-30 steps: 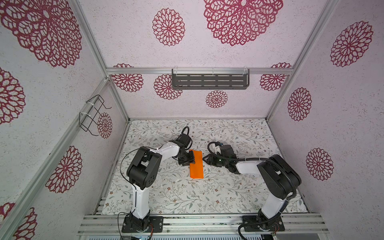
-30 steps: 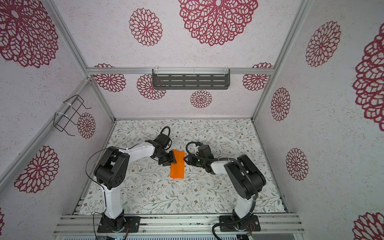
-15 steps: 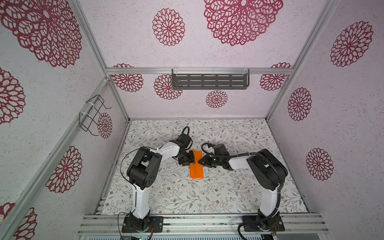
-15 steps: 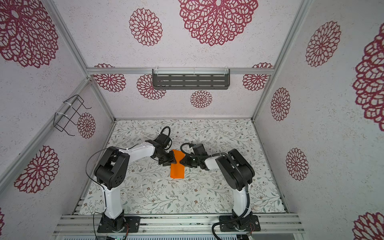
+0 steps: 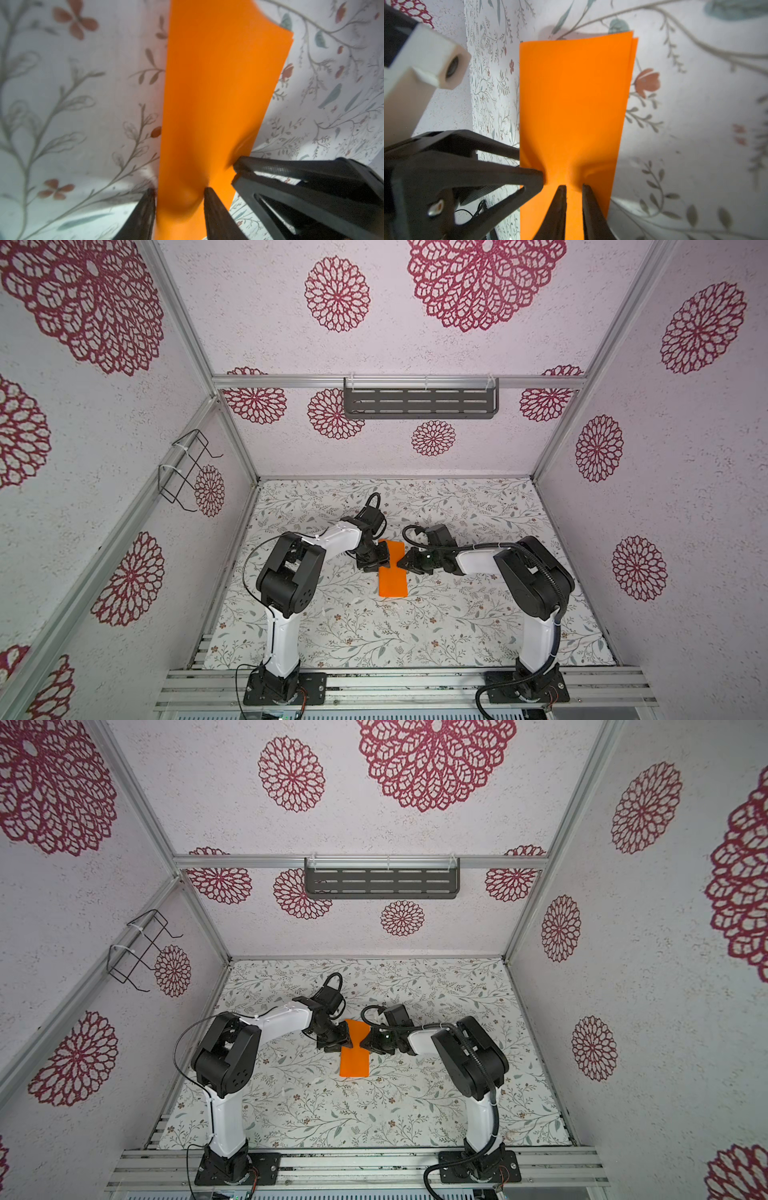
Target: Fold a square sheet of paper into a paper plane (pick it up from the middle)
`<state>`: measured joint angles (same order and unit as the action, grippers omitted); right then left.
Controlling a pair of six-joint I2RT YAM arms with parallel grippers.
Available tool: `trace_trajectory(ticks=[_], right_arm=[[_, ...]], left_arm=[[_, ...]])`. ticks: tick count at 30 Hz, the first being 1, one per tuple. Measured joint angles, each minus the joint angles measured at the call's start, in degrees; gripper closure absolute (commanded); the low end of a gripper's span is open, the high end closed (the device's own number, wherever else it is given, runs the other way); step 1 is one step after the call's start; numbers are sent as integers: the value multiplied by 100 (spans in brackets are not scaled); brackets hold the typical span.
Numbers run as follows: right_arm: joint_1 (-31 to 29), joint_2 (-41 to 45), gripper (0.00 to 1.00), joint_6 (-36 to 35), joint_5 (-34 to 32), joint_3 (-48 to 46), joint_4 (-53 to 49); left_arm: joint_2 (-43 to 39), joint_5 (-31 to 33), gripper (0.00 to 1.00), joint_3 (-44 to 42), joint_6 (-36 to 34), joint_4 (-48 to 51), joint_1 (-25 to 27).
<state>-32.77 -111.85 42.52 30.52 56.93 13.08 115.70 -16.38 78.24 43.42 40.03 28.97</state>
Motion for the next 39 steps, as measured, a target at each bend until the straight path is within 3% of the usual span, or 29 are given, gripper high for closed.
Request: trace_trajectory(ticks=[5, 11, 15, 19, 27, 39], right_arm=[[2, -20, 82, -11, 24, 59, -109], [11, -22, 83, -15, 20, 63, -131], [13, -26, 83, -44, 20, 72, -153], [13, -28, 83, -52, 20, 81, -166], [22, -33, 83, -96, 15, 114, -238], [22, -48, 84, -223, -9, 208, -463]], left_arm=[[-466, -28, 52, 9, 133, 131, -125], [-1209, -472, 68, -138, 354, -407, -219], [-1115, -918, 81, -409, 514, -890, -212], [-774, -1163, 88, -452, 564, -1001, -186], [-363, -1241, 92, -448, 455, -1010, -160], [-17, -667, 94, -409, -24, -564, -157]])
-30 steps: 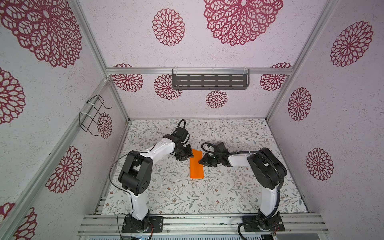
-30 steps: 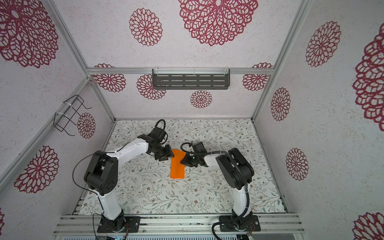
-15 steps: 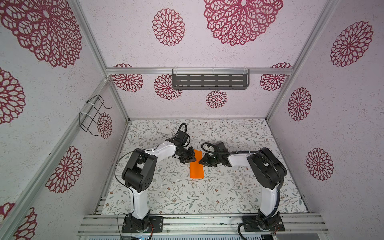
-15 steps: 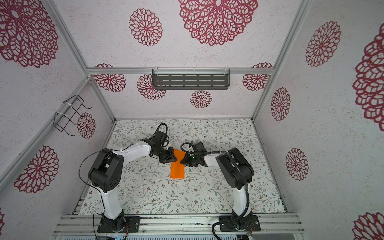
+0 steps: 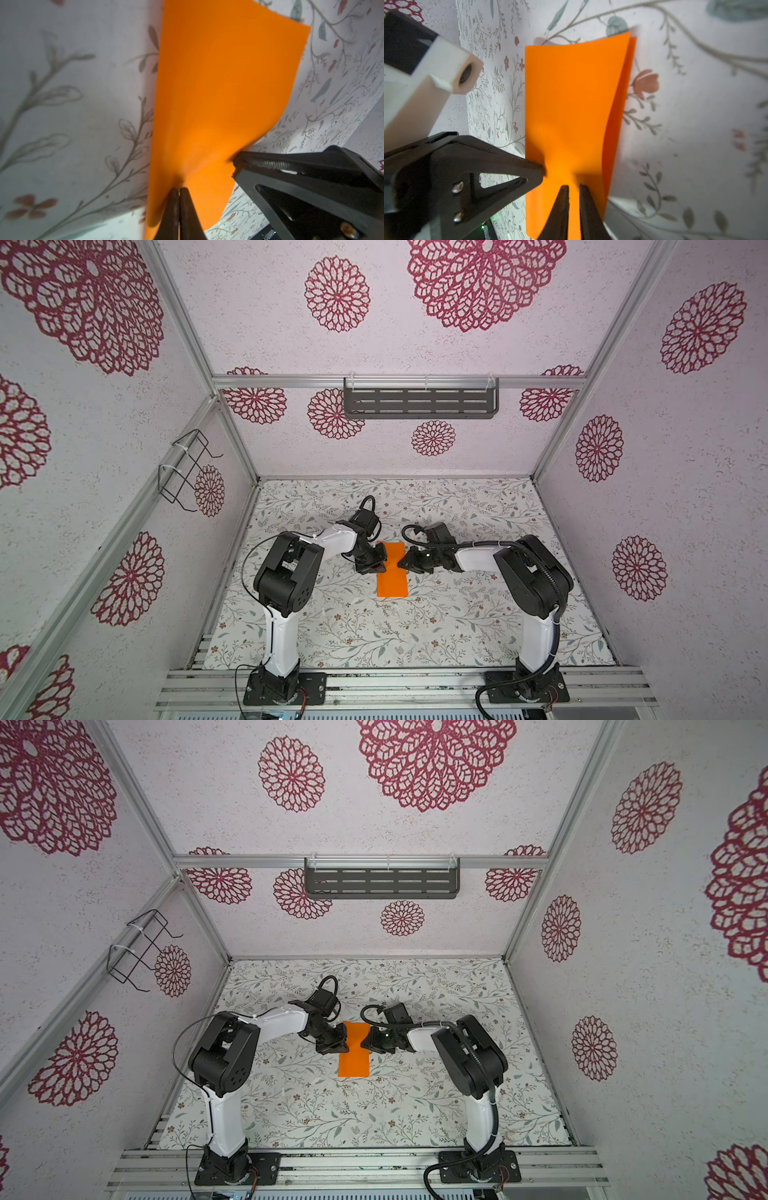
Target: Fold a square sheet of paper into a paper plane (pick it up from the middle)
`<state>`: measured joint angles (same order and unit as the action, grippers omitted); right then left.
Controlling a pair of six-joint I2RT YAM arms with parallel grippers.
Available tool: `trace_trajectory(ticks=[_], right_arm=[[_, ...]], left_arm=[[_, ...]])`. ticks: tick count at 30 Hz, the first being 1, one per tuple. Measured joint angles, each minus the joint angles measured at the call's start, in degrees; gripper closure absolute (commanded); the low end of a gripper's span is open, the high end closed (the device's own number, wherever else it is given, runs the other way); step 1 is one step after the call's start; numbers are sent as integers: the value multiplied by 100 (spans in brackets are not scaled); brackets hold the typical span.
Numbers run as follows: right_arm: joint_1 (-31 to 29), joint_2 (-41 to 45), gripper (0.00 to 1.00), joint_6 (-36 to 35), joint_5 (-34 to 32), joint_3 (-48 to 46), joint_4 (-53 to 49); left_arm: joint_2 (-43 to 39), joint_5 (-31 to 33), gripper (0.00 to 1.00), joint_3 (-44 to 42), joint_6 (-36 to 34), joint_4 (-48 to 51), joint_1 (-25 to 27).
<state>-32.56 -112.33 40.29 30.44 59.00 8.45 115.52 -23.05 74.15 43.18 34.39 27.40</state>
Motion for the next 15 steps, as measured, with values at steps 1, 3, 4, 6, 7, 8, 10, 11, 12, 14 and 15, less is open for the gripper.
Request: trace_trajectory(ticks=[1, 3, 4, 6, 7, 8, 10, 11, 12, 14, 15], right_arm=[[0, 0, 84, -22, -4, 9, -26], [0, 0, 84, -31, -13, 15, -57], [0, 0, 84, -39, -17, 26, -81], [-2, -11, 84, -74, -26, 74, -164], [-7, -17, 84, -90, -39, 111, -227], [-13, -20, 84, -125, -61, 151, -302], [-28, -20, 84, -173, -114, 201, -407], [-35, -20, 84, -181, -136, 221, -450], [-39, -20, 84, -190, -151, 232, -470], [-46, -20, 84, -201, -166, 249, -503], [-48, -20, 84, -214, -170, 256, -518]], left_arm=[[0, 46, 94, 17, -39, 48, 0], [0, 155, 94, 59, -138, 168, 0], [0, 216, 95, 83, -188, 238, 0], [0, 326, 95, 120, -291, 376, 4], [0, 382, 95, 149, -348, 461, 4], [0, 450, 95, 170, -404, 542, 4], [-7, 577, 95, 219, -494, 706, -2], [-13, 645, 95, 249, -533, 798, -9], [-13, 704, 95, 275, -555, 874, -20], [-24, 748, 95, 330, -586, 1005, -44], [-48, 732, 95, 339, -584, 1005, -46]])
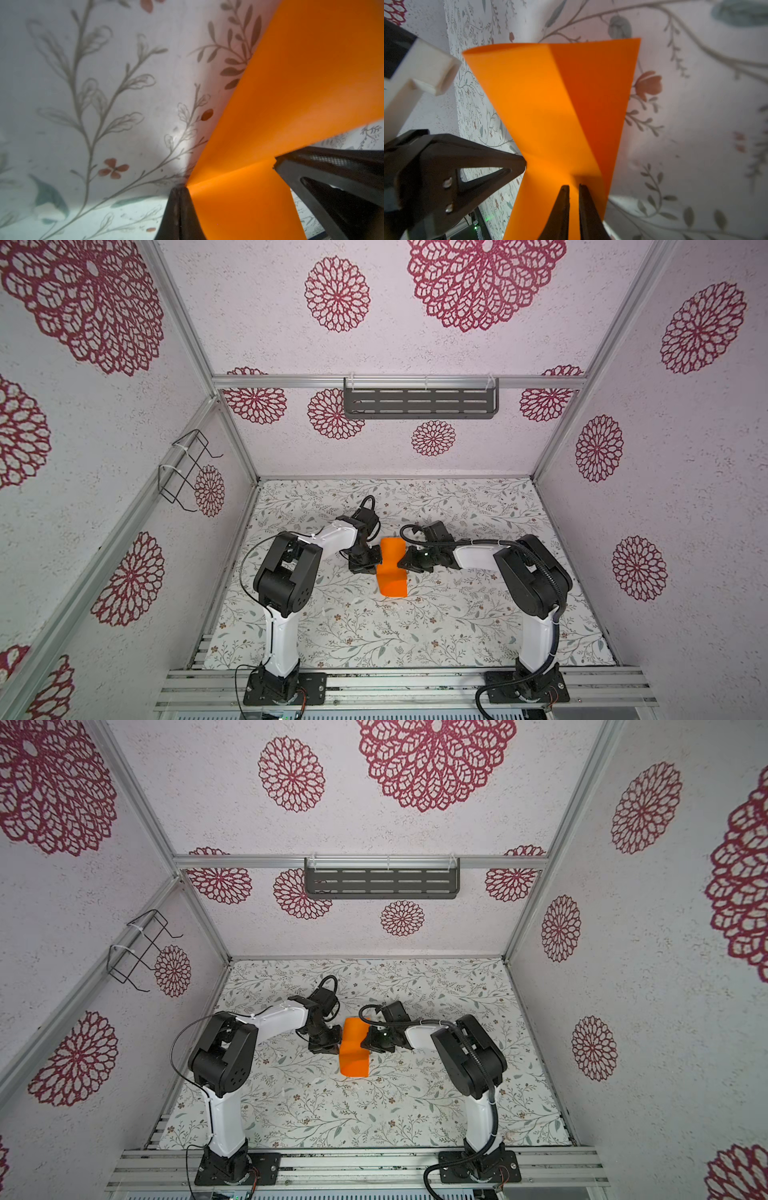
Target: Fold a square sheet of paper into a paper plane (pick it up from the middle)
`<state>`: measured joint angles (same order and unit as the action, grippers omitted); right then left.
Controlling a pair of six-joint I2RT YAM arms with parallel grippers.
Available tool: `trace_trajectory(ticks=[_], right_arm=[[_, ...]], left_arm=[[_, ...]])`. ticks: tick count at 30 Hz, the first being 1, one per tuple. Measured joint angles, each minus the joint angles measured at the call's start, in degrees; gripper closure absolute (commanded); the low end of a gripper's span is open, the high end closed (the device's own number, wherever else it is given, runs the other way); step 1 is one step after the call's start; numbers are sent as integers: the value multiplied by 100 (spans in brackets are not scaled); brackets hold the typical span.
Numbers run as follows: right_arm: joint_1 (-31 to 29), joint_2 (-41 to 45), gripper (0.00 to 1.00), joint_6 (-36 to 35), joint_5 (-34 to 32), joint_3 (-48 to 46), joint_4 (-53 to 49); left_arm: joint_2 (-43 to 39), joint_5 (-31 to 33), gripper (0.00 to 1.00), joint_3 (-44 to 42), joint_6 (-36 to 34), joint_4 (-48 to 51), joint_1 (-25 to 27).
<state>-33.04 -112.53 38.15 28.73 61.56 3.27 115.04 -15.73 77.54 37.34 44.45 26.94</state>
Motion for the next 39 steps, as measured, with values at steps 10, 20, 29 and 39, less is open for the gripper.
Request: trace_trajectory(ticks=[10, 20, 29, 39], right_arm=[[-2, -2, 85, -9, -9, 11, -22], [-2, -2, 85, -7, -13, 2, -13], [-2, -2, 85, -2, -22, -13, 9], [0, 4, 85, 11, -13, -94, 144]], left_arm=[[-444, -490, 95, -201, 304, -540, 50], [-389, -278, 96, -444, 339, -393, 184], [-254, -127, 97, -551, 330, -315, 186], [-702, -76, 96, -549, 365, -323, 208]])
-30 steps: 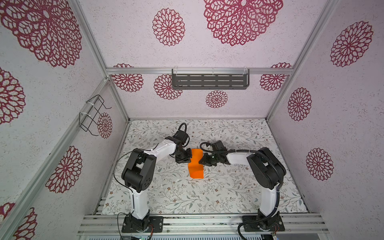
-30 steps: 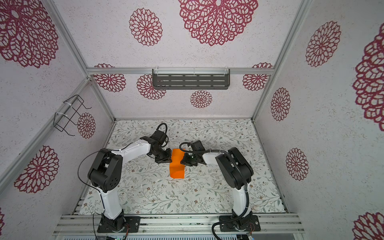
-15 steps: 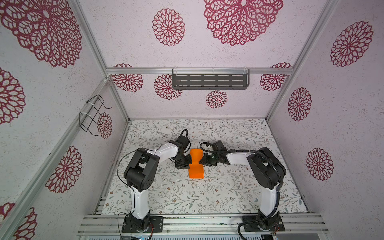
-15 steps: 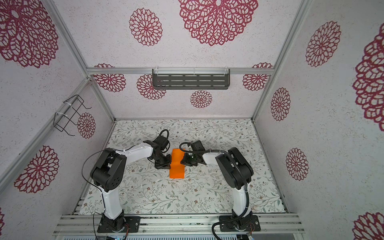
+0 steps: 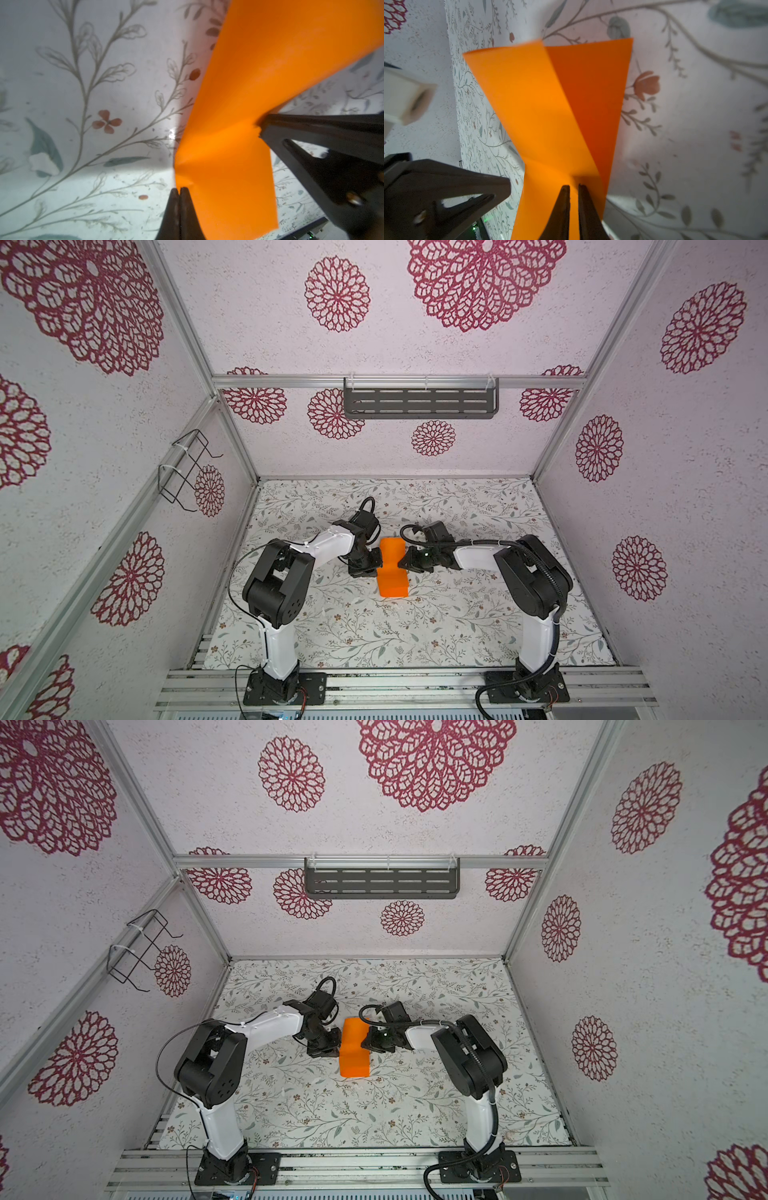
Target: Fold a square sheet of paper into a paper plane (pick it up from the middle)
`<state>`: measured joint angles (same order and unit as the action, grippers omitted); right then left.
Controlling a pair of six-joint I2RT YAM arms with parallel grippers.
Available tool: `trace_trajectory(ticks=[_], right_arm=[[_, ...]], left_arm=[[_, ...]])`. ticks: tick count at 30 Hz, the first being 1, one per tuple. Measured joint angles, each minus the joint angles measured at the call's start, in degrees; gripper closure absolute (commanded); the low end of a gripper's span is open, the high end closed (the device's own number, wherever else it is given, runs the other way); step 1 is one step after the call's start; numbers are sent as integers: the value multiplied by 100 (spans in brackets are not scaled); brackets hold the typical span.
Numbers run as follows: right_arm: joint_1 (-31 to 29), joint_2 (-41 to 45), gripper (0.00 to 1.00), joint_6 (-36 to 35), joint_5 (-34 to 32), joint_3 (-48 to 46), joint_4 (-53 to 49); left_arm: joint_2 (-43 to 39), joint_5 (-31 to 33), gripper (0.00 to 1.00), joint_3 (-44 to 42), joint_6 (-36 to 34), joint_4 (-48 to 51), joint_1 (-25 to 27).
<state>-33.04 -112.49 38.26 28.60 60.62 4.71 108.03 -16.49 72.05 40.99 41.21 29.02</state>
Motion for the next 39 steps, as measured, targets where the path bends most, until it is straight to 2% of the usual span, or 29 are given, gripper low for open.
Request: trace_trajectory(ticks=[4, 10, 18, 27, 34, 39], right_arm=[[0, 2, 85, 33, 20, -28, 59], [0, 7, 85, 33, 22, -55, 101], [0, 11, 85, 37, 31, -87, 157], [0, 15, 85, 37, 31, -105, 186], [0, 20, 85, 76, 35, -142, 251], [4, 22, 85, 79, 42, -155, 278]], left_arm=[[-20, -120, 96, 52, 79, -164, 35], [393, -157, 97, 251, 105, -136, 162], [621, 177, 99, 291, 98, 7, 214], [341, 719, 99, 177, 55, 629, 273], [-166, 575, 99, 168, 199, 472, 297], [-127, 407, 98, 168, 297, 269, 356]])
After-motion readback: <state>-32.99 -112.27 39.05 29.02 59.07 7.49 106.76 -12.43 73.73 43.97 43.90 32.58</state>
